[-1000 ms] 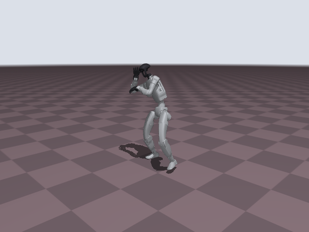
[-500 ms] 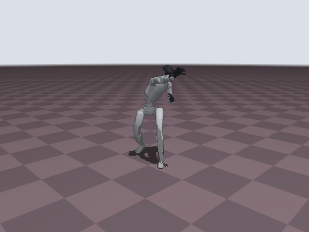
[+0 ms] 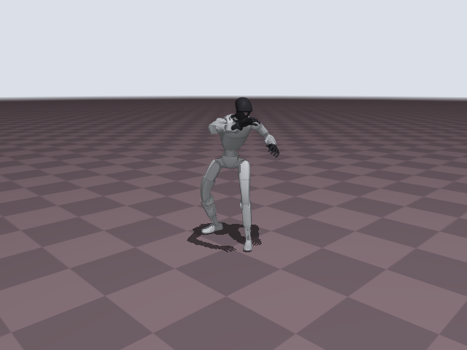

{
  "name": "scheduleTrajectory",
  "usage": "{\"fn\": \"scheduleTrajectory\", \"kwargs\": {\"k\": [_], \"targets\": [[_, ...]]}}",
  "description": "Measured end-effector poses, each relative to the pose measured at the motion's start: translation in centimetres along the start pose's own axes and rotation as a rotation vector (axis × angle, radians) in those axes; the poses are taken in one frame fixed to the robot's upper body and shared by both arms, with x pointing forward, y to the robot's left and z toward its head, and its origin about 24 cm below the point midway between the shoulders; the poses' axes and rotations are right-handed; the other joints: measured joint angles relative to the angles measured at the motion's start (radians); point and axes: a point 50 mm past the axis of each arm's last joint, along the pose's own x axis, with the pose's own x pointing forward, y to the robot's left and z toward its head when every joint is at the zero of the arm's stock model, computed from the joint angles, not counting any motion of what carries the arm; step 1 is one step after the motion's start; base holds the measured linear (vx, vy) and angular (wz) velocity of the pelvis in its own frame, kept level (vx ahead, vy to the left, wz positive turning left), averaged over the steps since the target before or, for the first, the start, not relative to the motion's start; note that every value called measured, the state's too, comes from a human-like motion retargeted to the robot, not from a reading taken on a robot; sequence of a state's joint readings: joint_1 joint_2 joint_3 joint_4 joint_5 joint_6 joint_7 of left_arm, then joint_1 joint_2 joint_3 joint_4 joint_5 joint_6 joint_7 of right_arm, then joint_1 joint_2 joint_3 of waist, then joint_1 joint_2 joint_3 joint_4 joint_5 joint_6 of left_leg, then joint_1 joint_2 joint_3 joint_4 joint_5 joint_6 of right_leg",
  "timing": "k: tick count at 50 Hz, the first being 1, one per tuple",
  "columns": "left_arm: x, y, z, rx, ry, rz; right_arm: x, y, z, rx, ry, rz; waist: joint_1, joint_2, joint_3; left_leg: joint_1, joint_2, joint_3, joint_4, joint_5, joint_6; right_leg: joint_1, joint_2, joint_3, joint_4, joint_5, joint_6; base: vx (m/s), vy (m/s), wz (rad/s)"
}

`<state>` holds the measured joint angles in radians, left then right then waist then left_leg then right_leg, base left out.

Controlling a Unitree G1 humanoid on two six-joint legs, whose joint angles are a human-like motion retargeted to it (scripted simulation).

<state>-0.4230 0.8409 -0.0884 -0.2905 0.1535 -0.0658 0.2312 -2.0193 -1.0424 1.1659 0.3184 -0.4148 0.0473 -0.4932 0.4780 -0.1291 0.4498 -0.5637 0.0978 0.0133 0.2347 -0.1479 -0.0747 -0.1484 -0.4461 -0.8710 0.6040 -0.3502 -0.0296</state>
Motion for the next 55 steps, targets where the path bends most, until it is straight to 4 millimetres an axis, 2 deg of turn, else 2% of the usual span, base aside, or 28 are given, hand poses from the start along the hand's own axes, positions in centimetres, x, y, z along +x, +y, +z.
{"fn": "scheduleTrajectory", "kwargs": {"k": [2,5,9,13,17,20,22,25,30,35,38,41,45,48,51,55], "targets": [[0.9,-0.1,1.3,-0.002,-0.063,0.011,-0.8,0.2,1.1,0.085,-0.019,-0.007,-0.023,0.010,-0.011,0.016,0.024,0.033,0.000,0.000,0.001,0.029,0.023,-0.044,-0.055,0.002,-0.002,-0.15,-0.09,-1.13],[2.6,-0.7,4.4,-0.019,-0.209,-0.011,-2.0,1.4,2.9,0.209,-0.036,0.028,-0.070,0.022,-0.029,0.037,0.053,0.080,0.010,-0.001,0.004,0.036,0.037,-0.020,-0.095,0.002,0.007,-0.15,-0.11,-0.99],[5.6,-2.4,10.4,-0.030,-0.466,-0.061,-4.2,4.0,5.2,0.369,-0.023,0.133,-0.155,0.032,-0.057,0.062,0.084,0.132,0.043,-0.011,0.007,0.001,0.026,0.073,-0.067,-0.003,0.044,-0.12,-0.12,-0.84],[9.0,-4.1,16.7,0.037,-0.672,-0.121,-6.7,7.0,7.5,0.563,0.059,0.254,-0.257,0.034,-0.091,0.076,0.119,0.161,0.112,-0.030,0.018,-0.031,0.011,0.137,-0.003,-0.008,0.067,-0.07,-0.13,-0.75],[12.1,-5.9,21.3,0.165,-0.749,-0.212,-9.3,9.1,10.9,0.818,0.128,0.364,-0.365,0.024,-0.129,0.084,0.158,0.172,0.227,-0.059,0.043,-0.044,0.003,0.196,0.061,-0.028,0.059,0.00,-0.13,-0.74],[14.3,-7.1,22.8,0.279,-0.717,-0.274,-11.3,9.6,14.4,1.031,0.131,0.435,-0.437,0.016,-0.163,0.094,0.192,0.180,0.321,-0.080,0.063,-0.046,0.005,0.247,0.106,-0.051,0.045,0.06,-0.13,-0.76],[15.9,-7.7,22.6,0.347,-0.653,-0.299,-12.6,9.5,16.9,1.172,0.114,0.476,-0.478,0.015,-0.190,0.107,0.216,0.189,0.377,-0.090,0.075,-0.045,0.008,0.281,0.136,-0.066,0.038,0.09,-0.14,-0.75],[18.2,-8.2,20.7,0.422,-0.513,-0.322,-14.2,8.5,20.2,1.366,0.061,0.522,-0.529,0.019,-0.234,0.135,0.251,0.203,0.443,-0.101,0.090,-0.039,0.016,0.326,0.179,-0.086,0.029,0.11,-0.14,-0.70],[20.7,-8.1,13.8,0.527,-0.203,-0.347,-14.7,5.3,23.7,1.592,-0.109,0.515,-0.593,0.036,-0.309,0.199,0.296,0.213,0.504,-0.105,0.117,-0.008,0.040,0.380,0.218,-0.116,0.023,0.12,-0.14,-0.57],[20.6,-6.2,6.2,0.608,0.088,-0.387,-12.8,1.9,24.3,1.699,-0.239,0.385,-0.624,0.056,-0.362,0.270,0.328,0.219,0.512,-0.089,0.138,0.069,0.083,0.394,0.169,-0.146,0.025,0.10,-0.13,-0.34],[19.8,-4.6,3.2,0.606,0.193,-0.398,-11.6,0.5,23.6,1.708,-0.270,0.290,-0.616,0.061,-0.384,0.312,0.335,0.217,0.492,-0.074,0.142,0.129,0.115,0.391,0.096,-0.157,0.037,0.09,-0.11,-0.20],[18.8,-3.4,1.4,0.579,0.247,-0.404,-11.1,-0.3,23.2,1.694,-0.297,0.259,-0.584,0.059,-0.410,0.353,0.333,0.217,0.456,-0.062,0.141,0.185,0.142,0.387,0.013,-0.162,0.056,0.08,-0.09,-0.11],[17.2,-2.8,0.4,0.544,0.285,-0.441,-11.4,-0.3,24.0,1.648,-0.369,0.345,-0.514,0.045,-0.451,0.402,0.324,0.229,0.395,-0.053,0.135,0.240,0.165,0.381,-0.078,-0.169,0.086,0.05,-0.08,-0.02],[16.2,-2.7,1.0,0.497,0.267,-0.444,-12.0,-0.4,25.3,1.624,-0.445,0.432,-0.452,0.026,-0.473,0.428,0.317,0.233,0.354,-0.053,0.128,0.263,0.174,0.374,-0.112,-0.176,0.102,0.02,-0.07,0.09],[15.2,-2.0,3.1,0.420,0.182,-0.386,-12.7,-0.7,26.2,1.620,-0.519,0.507,-0.394,0.008,-0.476,0.441,0.315,0.225,0.332,-0.053,0.116,0.279,0.180,0.363,-0.118,-0.184,0.108,0.00,-0.06,0.20],[13.5,-0.5,7.7,0.312,-0.004,-0.255,-13.9,-0.9,27.1,1.613,-0.584,0.610,-0.338,-0.015,-0.461,0.436,0.319,0.200,0.330,-0.047,0.099,0.293,0.187,0.340,-0.103,-0.193,0.101,-0.03,-0.06,0.29]]}}
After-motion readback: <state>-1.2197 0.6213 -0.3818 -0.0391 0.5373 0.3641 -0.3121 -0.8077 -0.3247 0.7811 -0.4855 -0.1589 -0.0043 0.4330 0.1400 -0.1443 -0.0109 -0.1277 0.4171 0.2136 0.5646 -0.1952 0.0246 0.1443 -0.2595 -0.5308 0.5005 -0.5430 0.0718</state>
